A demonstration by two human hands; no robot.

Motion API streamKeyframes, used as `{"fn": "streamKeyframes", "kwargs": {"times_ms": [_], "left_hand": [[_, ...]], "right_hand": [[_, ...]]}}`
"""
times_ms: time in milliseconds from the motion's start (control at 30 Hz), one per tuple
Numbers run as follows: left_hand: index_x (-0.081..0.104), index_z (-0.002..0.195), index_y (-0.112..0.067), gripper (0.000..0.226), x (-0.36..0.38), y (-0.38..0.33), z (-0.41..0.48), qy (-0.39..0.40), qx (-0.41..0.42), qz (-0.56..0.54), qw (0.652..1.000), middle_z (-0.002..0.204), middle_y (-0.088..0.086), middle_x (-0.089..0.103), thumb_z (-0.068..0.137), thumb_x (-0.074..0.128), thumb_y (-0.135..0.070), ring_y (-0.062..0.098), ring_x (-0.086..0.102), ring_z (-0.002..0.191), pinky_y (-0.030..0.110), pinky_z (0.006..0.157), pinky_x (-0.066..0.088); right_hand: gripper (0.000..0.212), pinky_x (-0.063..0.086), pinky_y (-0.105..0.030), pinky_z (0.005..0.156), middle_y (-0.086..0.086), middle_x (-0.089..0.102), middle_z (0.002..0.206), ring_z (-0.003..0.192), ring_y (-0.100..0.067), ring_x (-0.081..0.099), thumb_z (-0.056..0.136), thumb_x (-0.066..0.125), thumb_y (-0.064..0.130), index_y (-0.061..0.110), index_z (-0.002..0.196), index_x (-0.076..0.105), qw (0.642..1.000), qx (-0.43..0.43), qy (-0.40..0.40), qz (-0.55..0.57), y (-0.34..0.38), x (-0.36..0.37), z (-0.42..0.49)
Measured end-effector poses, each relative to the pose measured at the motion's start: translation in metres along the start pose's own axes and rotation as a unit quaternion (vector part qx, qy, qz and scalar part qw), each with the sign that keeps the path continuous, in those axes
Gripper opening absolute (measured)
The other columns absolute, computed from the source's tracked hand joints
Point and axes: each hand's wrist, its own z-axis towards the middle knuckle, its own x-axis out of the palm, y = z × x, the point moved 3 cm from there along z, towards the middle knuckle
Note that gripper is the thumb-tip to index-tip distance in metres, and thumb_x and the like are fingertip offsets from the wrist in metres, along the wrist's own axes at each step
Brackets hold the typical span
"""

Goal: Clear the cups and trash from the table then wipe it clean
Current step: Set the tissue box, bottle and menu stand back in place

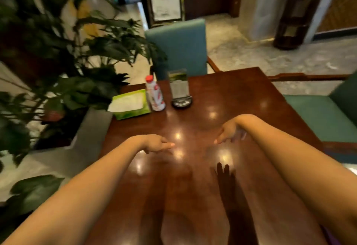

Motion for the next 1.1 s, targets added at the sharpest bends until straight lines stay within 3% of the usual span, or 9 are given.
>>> {"fn": "streamKeyframes", "kwargs": {"times_ms": [167, 333, 467, 567, 667, 767, 867, 933, 1100], "left_hand": [[0.044, 0.136, -0.016, 0.063, -0.031, 0.083, -0.003, -0.037, -0.031, 0.014, 0.999, 0.141, 0.005, 0.046, 0.092, 0.030, -0.058, 0.024, 0.044, 0.127, 0.038, 0.106, 0.034], [0.044, 0.137, -0.018, 0.064, -0.058, 0.148, 0.019, -0.046, -0.047, -0.026, 0.998, 0.141, 0.005, 0.048, 0.091, 0.031, -0.060, 0.024, 0.048, 0.123, 0.037, 0.104, 0.037], [0.048, 0.134, -0.016, 0.060, -0.084, 0.181, 0.046, -0.064, -0.032, -0.033, 0.997, 0.139, 0.005, 0.049, 0.092, 0.032, -0.057, 0.023, 0.047, 0.123, 0.036, 0.103, 0.037], [0.051, 0.129, -0.014, 0.054, -0.108, 0.194, 0.067, -0.090, -0.022, -0.047, 0.995, 0.134, 0.006, 0.053, 0.094, 0.035, -0.052, 0.024, 0.050, 0.120, 0.033, 0.098, 0.038], [0.049, 0.131, -0.013, 0.055, -0.134, 0.206, 0.094, -0.151, -0.026, -0.036, 0.988, 0.137, 0.009, 0.051, 0.093, 0.040, -0.051, 0.025, 0.049, 0.122, 0.034, 0.100, 0.039], [0.039, 0.138, -0.015, 0.063, -0.158, 0.218, 0.122, -0.228, -0.035, -0.018, 0.973, 0.147, 0.007, 0.040, 0.089, 0.046, -0.054, 0.026, 0.038, 0.133, 0.037, 0.105, 0.034], [0.030, 0.141, -0.015, 0.077, -0.172, 0.224, 0.146, -0.314, -0.042, 0.065, 0.946, 0.149, 0.010, 0.032, 0.082, 0.053, -0.058, 0.030, 0.030, 0.135, 0.044, 0.107, 0.031], [0.016, 0.146, -0.014, 0.096, -0.174, 0.229, 0.166, -0.316, -0.041, 0.093, 0.943, 0.155, 0.012, 0.017, 0.075, 0.059, -0.062, 0.032, 0.016, 0.141, 0.049, 0.113, 0.021], [-0.013, 0.147, -0.022, 0.131, -0.174, 0.246, 0.211, -0.230, -0.033, 0.093, 0.968, 0.157, 0.010, -0.016, 0.056, 0.067, -0.073, 0.029, -0.015, 0.144, 0.057, 0.115, -0.002]], "right_hand": [[0.058, 0.041, -0.036, 0.095, -0.002, 0.038, 0.148, 0.131, -0.025, 0.043, 0.092, 0.047, 0.049, 0.020, 0.142, 0.039, 0.991, -0.055, -0.066, -0.104, 0.091, -0.040, 0.028], [0.054, 0.043, -0.030, 0.093, 0.000, 0.044, 0.143, 0.126, -0.022, 0.047, 0.091, 0.047, 0.051, 0.025, 0.138, 0.044, 0.981, -0.096, -0.090, -0.140, 0.157, -0.075, 0.063], [0.051, 0.039, -0.040, 0.108, 0.001, 0.048, 0.140, 0.124, -0.023, 0.049, 0.087, 0.049, 0.056, 0.028, 0.131, 0.052, 0.979, -0.115, -0.109, -0.132, 0.190, -0.104, 0.088], [0.054, 0.034, -0.038, 0.111, -0.003, 0.045, 0.144, 0.129, -0.024, 0.045, 0.089, 0.048, 0.052, 0.023, 0.135, 0.047, 0.975, -0.123, -0.147, -0.110, 0.208, -0.130, 0.101], [0.055, 0.030, -0.033, 0.109, -0.005, 0.046, 0.144, 0.129, -0.023, 0.045, 0.091, 0.053, 0.042, 0.015, 0.137, 0.044, 0.969, -0.140, -0.194, -0.062, 0.220, -0.154, 0.105], [0.052, 0.037, -0.032, 0.100, -0.010, 0.051, 0.138, 0.123, -0.026, 0.050, 0.089, 0.058, 0.034, 0.011, 0.134, 0.044, 0.961, -0.125, -0.248, -0.002, 0.224, -0.170, 0.115], [0.066, 0.040, -0.036, 0.098, -0.014, 0.048, 0.140, 0.124, -0.030, 0.049, 0.084, 0.066, 0.031, 0.009, 0.137, 0.035, 0.942, -0.102, -0.312, 0.065, 0.227, -0.178, 0.138], [0.072, 0.041, -0.039, 0.099, -0.012, 0.048, 0.140, 0.124, -0.031, 0.049, 0.079, 0.072, 0.027, 0.011, 0.138, 0.033, 0.917, -0.119, -0.354, 0.139, 0.230, -0.180, 0.156], [0.069, 0.042, -0.040, 0.100, -0.011, 0.052, 0.133, 0.121, -0.029, 0.051, 0.075, 0.076, 0.019, 0.011, 0.132, 0.038, 0.847, -0.164, -0.409, 0.298, 0.239, -0.175, 0.186]]}}
